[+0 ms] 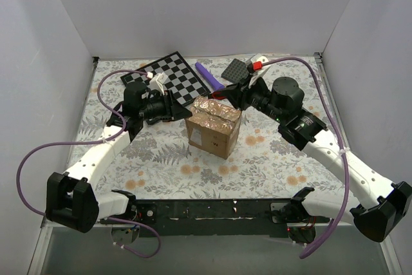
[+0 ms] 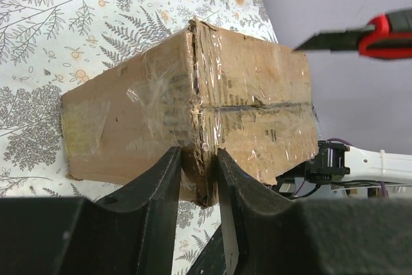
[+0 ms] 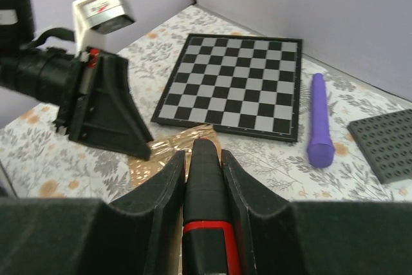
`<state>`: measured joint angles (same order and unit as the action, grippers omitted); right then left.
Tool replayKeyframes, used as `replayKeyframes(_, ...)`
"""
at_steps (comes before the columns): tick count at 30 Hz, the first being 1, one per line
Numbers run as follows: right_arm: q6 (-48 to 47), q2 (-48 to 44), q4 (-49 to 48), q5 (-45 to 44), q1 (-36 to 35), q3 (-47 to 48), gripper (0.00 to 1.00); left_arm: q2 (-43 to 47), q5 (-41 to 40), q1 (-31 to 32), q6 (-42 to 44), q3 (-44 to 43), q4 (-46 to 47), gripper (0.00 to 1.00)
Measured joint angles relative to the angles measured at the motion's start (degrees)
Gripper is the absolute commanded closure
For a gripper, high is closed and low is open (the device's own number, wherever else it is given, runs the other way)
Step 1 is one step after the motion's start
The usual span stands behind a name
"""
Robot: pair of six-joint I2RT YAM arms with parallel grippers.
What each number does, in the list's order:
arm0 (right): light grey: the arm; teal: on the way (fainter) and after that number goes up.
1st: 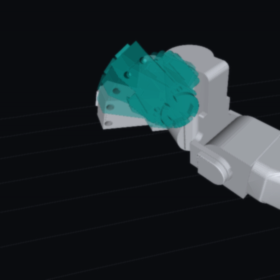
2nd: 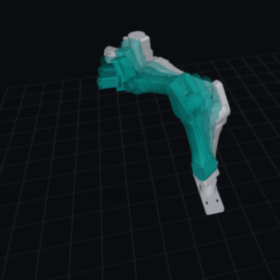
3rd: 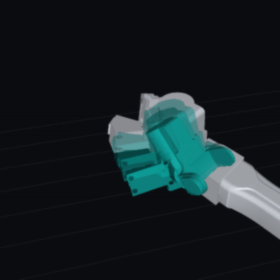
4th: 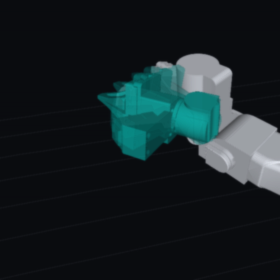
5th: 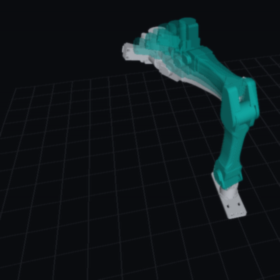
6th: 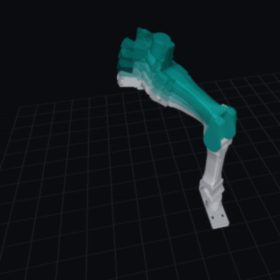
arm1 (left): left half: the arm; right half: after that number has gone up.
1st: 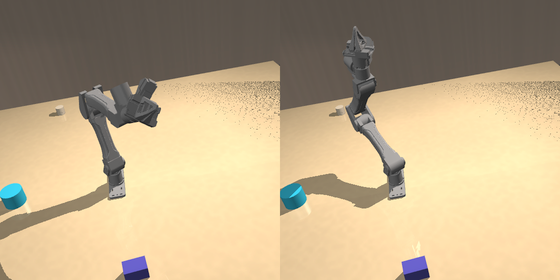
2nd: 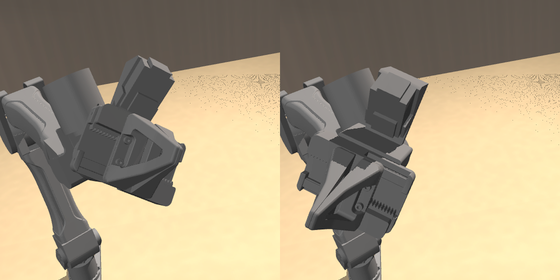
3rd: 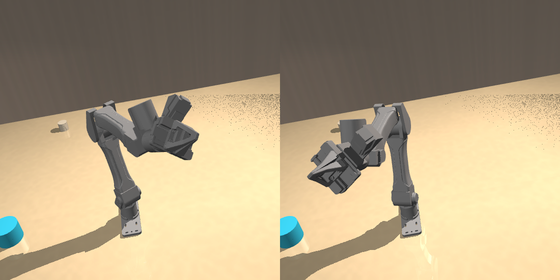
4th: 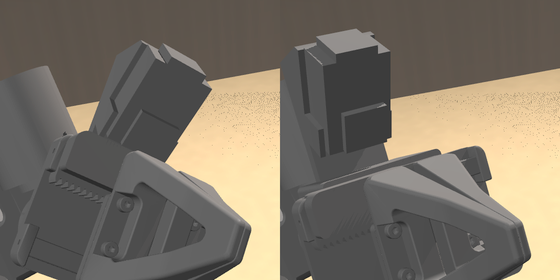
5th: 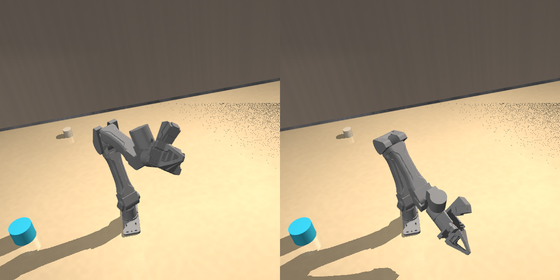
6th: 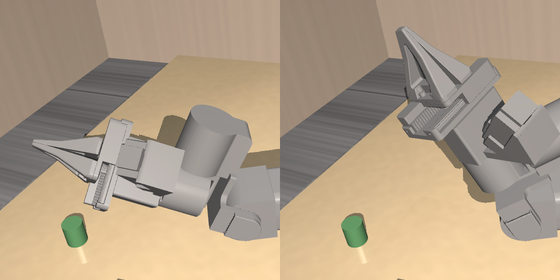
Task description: Unpack the express box
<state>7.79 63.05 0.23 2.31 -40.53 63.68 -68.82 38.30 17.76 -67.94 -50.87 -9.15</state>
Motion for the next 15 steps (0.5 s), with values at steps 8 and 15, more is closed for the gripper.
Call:
replayKeyframes(8, -4.44, 0.44, -2.05, 8.48, -1.75, -0.07, 0.99, -1.38, 1.86, 0.0, -0.02, -0.72, 0.17, 1.0)
replayKeyframes(15, -9.03, 4.61, -1.64, 9.66, -5.88, 1.62, 0.99, -1.38, 2.08, 0.0, -0.02, -0.72, 0.15, 1.0)
